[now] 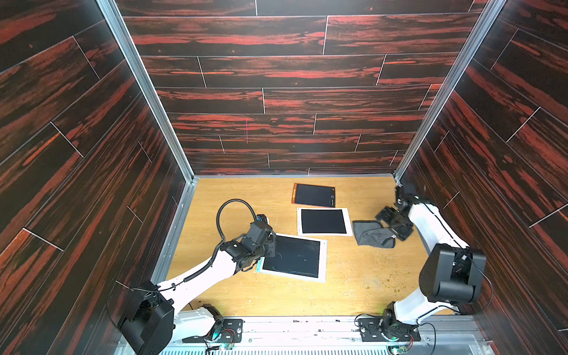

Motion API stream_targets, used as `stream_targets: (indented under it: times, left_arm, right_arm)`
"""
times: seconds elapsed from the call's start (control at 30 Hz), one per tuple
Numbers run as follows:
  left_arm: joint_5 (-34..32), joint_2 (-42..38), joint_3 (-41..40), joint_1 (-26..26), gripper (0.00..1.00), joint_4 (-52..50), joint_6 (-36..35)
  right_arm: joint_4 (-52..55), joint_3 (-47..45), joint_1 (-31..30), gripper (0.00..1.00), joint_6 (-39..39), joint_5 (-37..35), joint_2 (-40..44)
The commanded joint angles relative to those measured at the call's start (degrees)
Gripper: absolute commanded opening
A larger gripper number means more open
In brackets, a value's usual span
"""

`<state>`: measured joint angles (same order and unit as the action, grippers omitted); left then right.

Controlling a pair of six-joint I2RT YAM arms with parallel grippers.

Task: Wipe the drawing tablet
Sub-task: Pick up the cleaning item at the center of the board.

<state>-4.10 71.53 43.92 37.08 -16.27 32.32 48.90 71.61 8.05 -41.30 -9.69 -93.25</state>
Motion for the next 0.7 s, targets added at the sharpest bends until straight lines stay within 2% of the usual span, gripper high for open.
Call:
stream_targets:
  times: [0.0,0.13,0.33,0.67]
  left_arm:
    - [0.87,1.06,-0.77,-0.1,0.4,0.89,-0.74]
    - [1.12,1.42,-1.02,-0.12,0.4,1.06,-0.74]
    - [0.93,0.86,-1.23,-0.25,0.4,0.63,-0.75]
    - [1.53,1.72,0.28,-0.65,0.4,-0.07,-1.01]
  right_arm:
    - [-0.54,-0.75,0.38,0.91,0.5,4.98,-4.8]
    - [-1.17,1.19,0.39,0.91,0.45,6.92,-10.94]
    - [-2.58,4.12,0.38,0.92,0.34,6.99,-15.26]
    - [0.01,11.15,-2.03,0.92,-0.54,6.43,-17.12]
